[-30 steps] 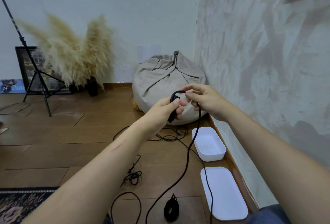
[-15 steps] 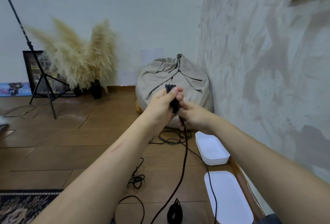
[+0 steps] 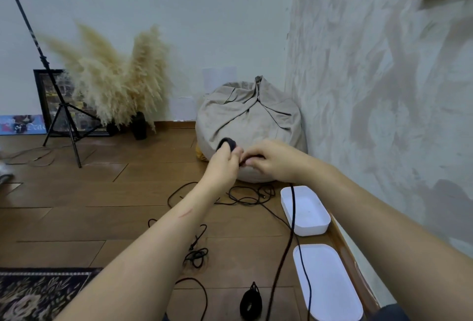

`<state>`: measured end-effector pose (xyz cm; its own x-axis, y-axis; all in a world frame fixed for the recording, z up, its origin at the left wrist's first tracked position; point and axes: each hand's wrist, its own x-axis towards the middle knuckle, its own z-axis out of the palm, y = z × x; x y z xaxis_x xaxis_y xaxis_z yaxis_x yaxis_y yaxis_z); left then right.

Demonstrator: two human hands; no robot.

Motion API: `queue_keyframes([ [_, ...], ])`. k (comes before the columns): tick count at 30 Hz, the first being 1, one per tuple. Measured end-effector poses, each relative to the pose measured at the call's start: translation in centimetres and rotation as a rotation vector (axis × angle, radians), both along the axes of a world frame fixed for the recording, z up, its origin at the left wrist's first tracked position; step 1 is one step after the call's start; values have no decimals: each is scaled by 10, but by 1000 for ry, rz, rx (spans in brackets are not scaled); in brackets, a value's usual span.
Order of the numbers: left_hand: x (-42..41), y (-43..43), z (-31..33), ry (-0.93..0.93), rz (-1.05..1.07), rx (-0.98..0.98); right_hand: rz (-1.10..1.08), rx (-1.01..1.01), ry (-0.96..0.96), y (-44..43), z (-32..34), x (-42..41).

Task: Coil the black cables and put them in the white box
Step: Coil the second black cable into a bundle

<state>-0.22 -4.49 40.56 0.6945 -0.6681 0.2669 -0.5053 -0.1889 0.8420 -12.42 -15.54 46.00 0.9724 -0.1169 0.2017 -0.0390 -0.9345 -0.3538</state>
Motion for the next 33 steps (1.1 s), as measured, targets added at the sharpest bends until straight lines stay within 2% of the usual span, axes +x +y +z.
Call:
queue_keyframes([
  [2,-7,-4,0,250,-164,-18,-36,5,-114,-7,4,-2],
  [5,-26,-13,16,633,-271,-147,-79,155,-304,-18,8,-8],
  [6,-33,-13,23,729,-293,-178,-91,220,-357,-21,10,-10],
  [8,-43,-11,30,804,-354,-225,-92,336,-397,-26,13,-13],
  [14,-52,-11,38,829,-445,-256,-107,492,-384,-35,9,-14],
  [19,-48,-5,24,435,-497,-173,-107,598,-307,-40,1,-21],
  [22,-48,-4,25,318,-421,-159,-92,665,-270,-43,1,-22],
  [27,-53,-4,30,276,-363,-169,-47,580,-193,-35,1,-23],
  [33,-59,0,33,370,-459,-136,32,723,-144,-35,1,-27],
])
